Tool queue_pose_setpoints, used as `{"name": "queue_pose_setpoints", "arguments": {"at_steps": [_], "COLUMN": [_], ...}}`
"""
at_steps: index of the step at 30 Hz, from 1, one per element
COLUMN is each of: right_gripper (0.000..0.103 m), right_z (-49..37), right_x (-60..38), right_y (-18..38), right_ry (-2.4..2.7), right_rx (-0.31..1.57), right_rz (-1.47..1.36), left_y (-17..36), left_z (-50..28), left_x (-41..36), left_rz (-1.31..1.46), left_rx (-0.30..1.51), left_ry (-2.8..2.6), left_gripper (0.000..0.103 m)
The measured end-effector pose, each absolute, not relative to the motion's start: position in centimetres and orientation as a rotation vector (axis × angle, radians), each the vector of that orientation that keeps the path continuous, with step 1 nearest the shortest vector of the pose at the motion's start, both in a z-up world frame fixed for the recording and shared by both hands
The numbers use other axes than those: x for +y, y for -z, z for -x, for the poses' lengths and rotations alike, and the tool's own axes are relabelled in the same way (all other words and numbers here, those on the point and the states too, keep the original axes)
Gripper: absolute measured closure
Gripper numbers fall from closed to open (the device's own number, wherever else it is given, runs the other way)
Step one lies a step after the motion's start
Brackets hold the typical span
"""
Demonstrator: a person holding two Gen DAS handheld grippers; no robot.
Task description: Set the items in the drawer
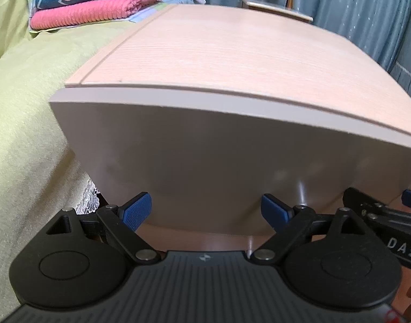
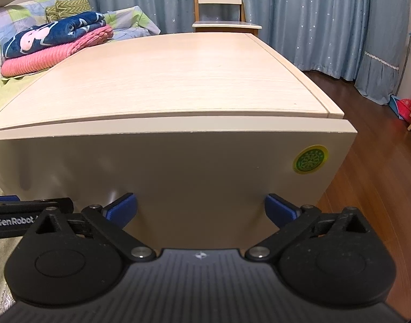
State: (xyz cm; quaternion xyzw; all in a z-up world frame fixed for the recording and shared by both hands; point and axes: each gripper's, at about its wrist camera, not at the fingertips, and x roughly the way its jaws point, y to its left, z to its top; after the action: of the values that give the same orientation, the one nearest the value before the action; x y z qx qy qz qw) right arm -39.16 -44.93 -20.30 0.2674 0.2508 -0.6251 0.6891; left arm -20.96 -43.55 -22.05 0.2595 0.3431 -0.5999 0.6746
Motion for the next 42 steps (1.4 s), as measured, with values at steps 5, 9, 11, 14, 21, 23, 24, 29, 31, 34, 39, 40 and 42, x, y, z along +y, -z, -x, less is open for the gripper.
{"name": "queue_pose_setpoints", "arguments": {"at_steps": [5, 9, 11, 14, 21, 23, 24, 29, 31, 34, 39, 40, 42], "right_gripper": [0.003, 0.002, 0.002, 0.002, 0.002, 0.002, 0.002, 0.002, 0.002, 0.001, 0.001, 0.001, 0.001], "right_z": [39.8, 40.9, 41.3, 41.9, 42.9, 43.2, 43.3, 44.2, 44.5, 44.9, 45.1, 45.1, 45.3], "right_x": [-44.5, -42.9, -42.1, -41.4, -40.3, -40.1, -40.0, -39.4, -39.0, -38.2, -36.8, -36.5, -36.0], "right_y": [20.1, 19.1, 18.5, 17.8, 16.7, 16.3, 16.1, 15.4, 15.0, 14.4, 13.7, 13.6, 13.5], "right_ry": [1.354, 1.307, 1.291, 1.277, 1.263, 1.261, 1.261, 1.257, 1.25, 1.241, 1.214, 1.212, 1.214], "right_rx": [0.552, 0.515, 0.499, 0.492, 0.494, 0.494, 0.494, 0.508, 0.515, 0.527, 0.555, 0.563, 0.576], "right_rz": [-0.659, -0.631, -0.593, -0.567, -0.587, -0.587, -0.587, -0.597, -0.6, -0.613, -0.643, -0.642, -0.639], "left_y": [21.9, 21.4, 20.8, 19.8, 17.5, 17.0, 16.6, 15.3, 14.7, 13.9, 12.8, 12.7, 12.6], "left_z": [20.4, 20.0, 20.0, 20.2, 22.0, 22.4, 22.5, 23.2, 23.4, 23.7, 24.6, 24.8, 25.2], "left_x": [-42.8, -41.7, -41.2, -40.5, -39.1, -38.7, -38.5, -38.0, -37.7, -37.0, -35.8, -35.5, -35.0], "left_rz": [-0.576, -0.575, -0.578, -0.587, -0.629, -0.627, -0.625, -0.634, -0.638, -0.647, -0.67, -0.673, -0.679], "left_rx": [0.775, 0.8, 0.811, 0.823, 0.824, 0.826, 0.823, 0.802, 0.8, 0.791, 0.775, 0.773, 0.77], "left_ry": [1.315, 1.282, 1.264, 1.236, 1.244, 1.256, 1.26, 1.268, 1.27, 1.274, 1.275, 1.276, 1.279], "left_gripper": [0.014, 0.014, 0.014, 0.014, 0.014, 0.014, 0.014, 0.014, 0.014, 0.014, 0.012, 0.012, 0.012]}}
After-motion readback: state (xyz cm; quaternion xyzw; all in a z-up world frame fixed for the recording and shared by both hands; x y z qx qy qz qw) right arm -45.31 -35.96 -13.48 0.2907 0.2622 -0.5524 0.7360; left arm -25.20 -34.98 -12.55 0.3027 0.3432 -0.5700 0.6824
